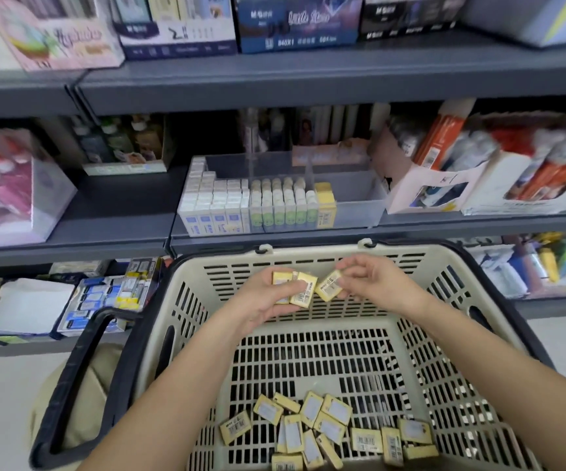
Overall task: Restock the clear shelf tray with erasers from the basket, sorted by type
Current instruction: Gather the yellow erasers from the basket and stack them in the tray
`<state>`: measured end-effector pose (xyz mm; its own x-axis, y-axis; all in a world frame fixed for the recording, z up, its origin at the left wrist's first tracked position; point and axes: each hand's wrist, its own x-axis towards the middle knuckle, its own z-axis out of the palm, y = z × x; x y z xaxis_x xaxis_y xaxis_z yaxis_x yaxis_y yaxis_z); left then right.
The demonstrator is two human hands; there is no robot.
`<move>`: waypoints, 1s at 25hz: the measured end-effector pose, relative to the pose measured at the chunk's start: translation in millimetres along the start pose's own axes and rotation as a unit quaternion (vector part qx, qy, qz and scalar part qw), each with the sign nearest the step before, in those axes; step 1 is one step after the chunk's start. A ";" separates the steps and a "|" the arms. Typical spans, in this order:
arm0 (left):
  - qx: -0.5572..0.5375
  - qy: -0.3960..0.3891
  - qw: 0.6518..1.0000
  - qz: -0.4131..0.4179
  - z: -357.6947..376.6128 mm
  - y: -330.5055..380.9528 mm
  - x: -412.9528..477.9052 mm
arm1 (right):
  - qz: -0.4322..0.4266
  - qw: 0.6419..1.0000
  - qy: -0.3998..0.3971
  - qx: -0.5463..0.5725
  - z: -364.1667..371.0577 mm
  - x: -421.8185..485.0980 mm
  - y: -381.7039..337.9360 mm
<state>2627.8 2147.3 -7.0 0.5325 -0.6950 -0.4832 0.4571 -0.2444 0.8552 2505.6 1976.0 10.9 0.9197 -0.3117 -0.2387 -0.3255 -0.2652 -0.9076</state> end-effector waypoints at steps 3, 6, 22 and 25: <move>0.012 -0.007 0.997 0.074 1.3 32.3 -4.0 | -0.064 0.997 0.047 0.001 -31.6 13.4 -31.7; 0.059 0.002 0.986 0.157 4.4 59.6 -3.0 | -0.125 0.983 0.132 -0.019 -64.3 36.2 -62.4; 0.013 0.079 0.978 0.193 -6.5 64.6 24.8 | -0.098 0.902 0.212 -0.362 -88.2 95.7 -78.7; 0.010 0.078 0.980 0.183 -3.6 68.6 24.7 | -0.067 0.918 0.091 -0.380 -80.3 93.8 -69.9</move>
<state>2674.9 2115.8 39.0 0.7618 -0.6267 -0.1641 0.2008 -0.0124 0.9795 2597.0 1892.0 79.7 0.9331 -0.3592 -0.0176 -0.3351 -0.8507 -0.4051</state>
